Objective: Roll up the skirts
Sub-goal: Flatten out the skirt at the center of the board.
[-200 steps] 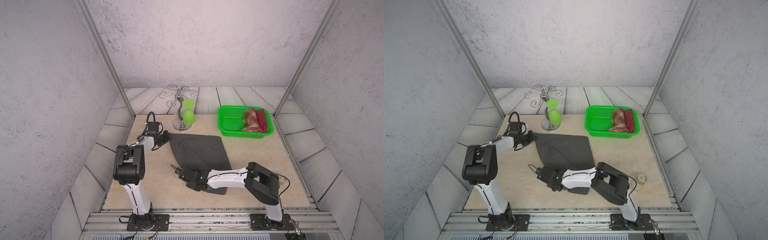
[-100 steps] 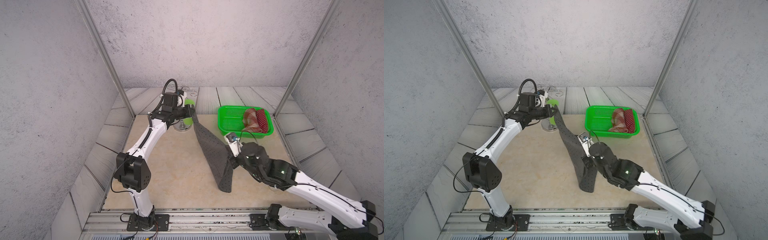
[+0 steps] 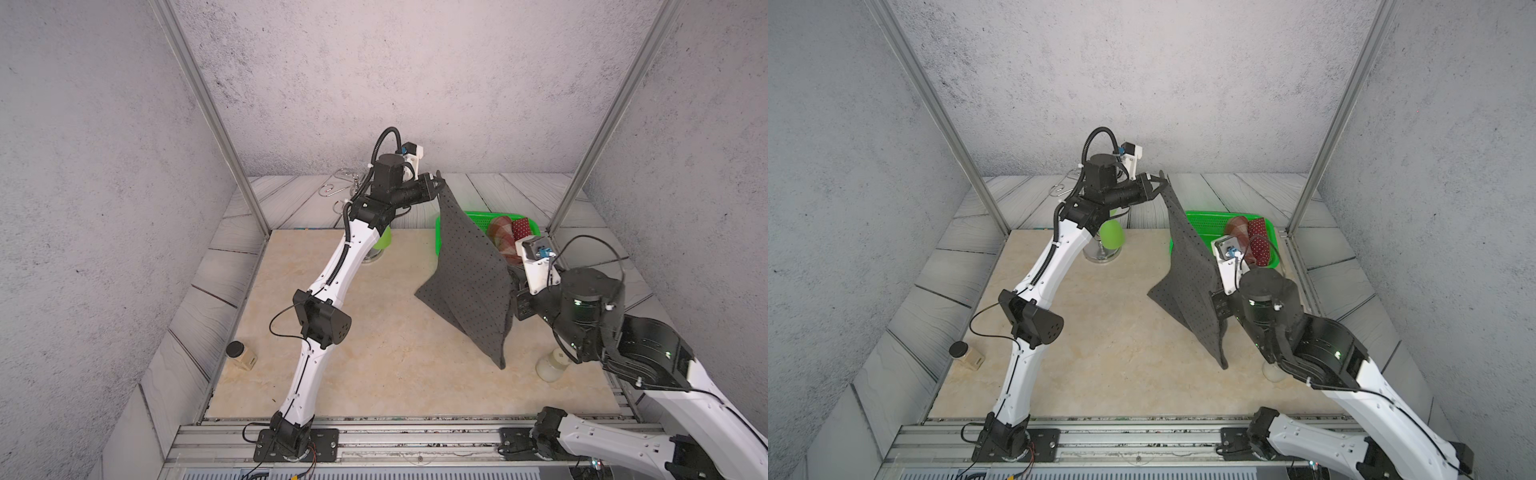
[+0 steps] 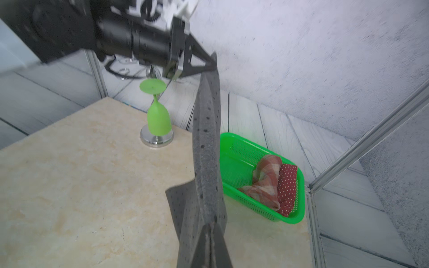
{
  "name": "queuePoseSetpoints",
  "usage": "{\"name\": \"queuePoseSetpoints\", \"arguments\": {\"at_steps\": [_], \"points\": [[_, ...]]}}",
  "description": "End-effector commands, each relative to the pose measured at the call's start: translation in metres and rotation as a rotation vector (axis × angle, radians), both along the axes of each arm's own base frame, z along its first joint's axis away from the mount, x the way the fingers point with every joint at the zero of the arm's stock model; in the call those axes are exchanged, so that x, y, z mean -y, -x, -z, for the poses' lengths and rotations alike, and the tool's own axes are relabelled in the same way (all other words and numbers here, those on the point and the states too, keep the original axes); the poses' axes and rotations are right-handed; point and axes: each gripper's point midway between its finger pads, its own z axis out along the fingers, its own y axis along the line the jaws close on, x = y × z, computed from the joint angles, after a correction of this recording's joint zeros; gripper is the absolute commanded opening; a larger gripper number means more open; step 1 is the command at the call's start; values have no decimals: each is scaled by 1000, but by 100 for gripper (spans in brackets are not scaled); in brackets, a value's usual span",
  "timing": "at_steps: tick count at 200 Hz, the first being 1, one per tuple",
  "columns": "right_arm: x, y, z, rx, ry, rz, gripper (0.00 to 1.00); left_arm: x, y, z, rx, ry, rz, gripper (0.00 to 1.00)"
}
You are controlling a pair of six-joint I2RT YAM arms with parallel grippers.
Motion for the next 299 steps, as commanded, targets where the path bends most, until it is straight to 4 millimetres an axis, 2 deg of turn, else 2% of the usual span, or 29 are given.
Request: {"name": "queuePoseSetpoints", "arguments": {"at_steps": [1,24,51,62,76,86,97,120,140,160,176,190,216,233,248,255,259,268,282,299], "points": [[8,11,-14,32,-19,-33,0,-12,13,-63,109,141,36,0],[-27,9,8,-27,-41,-155,0,-39,8,-76,106,173,17,0],[-69,1,26,-86,-53,-262,0,-88,-7,-102,110,251,-67,0],[-75,-4,28,-90,-44,-257,0,-104,-11,-107,113,255,-98,0],[-64,-14,24,-74,-30,-178,0,-111,-12,-106,106,243,-117,0],[-47,-20,18,-64,-47,-106,0,-107,-12,-101,101,230,-118,0],[-25,-24,13,-62,-96,-37,0,-93,-13,-92,92,220,-100,0],[25,-24,7,-41,-145,126,0,-41,-6,-70,86,197,-19,0],[59,-15,8,-27,-158,230,0,3,17,-76,150,229,96,0],[80,-1,2,15,-159,275,0,24,41,-96,229,276,151,0],[86,12,-9,66,-169,245,0,27,60,-121,304,316,176,0],[77,20,-17,98,-188,162,0,20,69,-139,342,342,175,0],[41,22,-22,75,-218,-23,0,-3,79,-170,403,382,158,0],[17,19,-14,26,-234,-117,0,-20,75,-175,393,381,161,0],[-8,16,6,-45,-273,-211,0,-28,67,-159,340,351,197,0],[-20,17,17,-76,-309,-259,0,-28,61,-139,289,321,214,0],[-28,17,25,-94,-335,-287,0,-32,63,-135,280,310,216,0],[-44,16,46,-130,-390,-342,0,-36,58,-101,239,263,176,0],[-68,10,86,-201,-411,-384,0,-65,59,-63,240,213,33,0],[-101,8,138,-269,-342,-409,0,-108,56,-14,156,187,-66,0]]}}
